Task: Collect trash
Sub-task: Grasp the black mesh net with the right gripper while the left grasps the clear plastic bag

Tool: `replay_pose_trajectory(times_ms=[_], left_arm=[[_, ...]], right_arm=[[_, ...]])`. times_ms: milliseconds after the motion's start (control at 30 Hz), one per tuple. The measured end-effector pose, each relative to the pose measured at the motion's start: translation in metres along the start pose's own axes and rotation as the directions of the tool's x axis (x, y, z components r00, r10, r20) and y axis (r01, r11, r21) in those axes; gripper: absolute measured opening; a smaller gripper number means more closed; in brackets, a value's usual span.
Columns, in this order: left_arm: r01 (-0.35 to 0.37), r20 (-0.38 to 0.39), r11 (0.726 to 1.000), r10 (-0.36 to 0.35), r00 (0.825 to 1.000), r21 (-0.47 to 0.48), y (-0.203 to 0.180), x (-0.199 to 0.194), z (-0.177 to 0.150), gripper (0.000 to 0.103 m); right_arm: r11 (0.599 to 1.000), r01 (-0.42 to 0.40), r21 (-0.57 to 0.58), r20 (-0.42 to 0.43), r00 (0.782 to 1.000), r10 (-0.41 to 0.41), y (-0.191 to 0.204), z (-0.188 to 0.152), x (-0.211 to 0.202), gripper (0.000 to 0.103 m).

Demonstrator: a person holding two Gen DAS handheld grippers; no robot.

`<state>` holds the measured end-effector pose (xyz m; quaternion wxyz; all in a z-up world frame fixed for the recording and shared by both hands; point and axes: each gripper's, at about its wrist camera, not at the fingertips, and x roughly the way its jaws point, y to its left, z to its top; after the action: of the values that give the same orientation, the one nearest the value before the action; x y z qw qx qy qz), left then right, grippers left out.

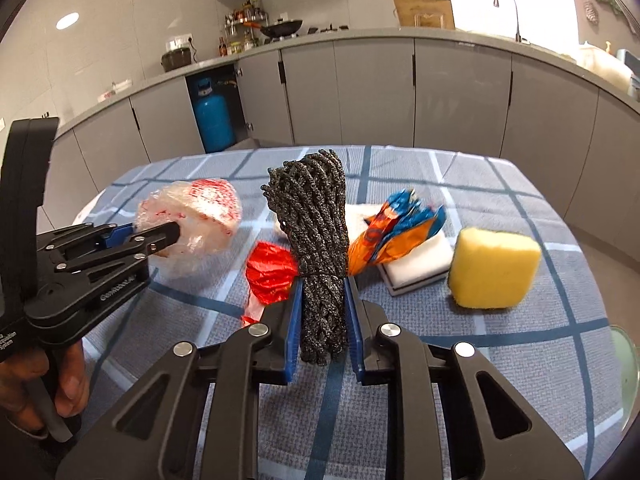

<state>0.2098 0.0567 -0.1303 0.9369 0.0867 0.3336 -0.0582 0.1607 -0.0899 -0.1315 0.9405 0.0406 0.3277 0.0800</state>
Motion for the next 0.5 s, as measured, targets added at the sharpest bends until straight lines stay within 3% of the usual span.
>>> replay_pose_trajectory(times_ms=[500], left_arm=[[0.046,0.047,0.998,-0.048,0.998,0.047,-0.038,-0.033,0.021,0.022]], right_arm=[[0.996,0.046,0.077,0.062,0.997,-0.050,-0.033,0.001,-0.036,0.022]])
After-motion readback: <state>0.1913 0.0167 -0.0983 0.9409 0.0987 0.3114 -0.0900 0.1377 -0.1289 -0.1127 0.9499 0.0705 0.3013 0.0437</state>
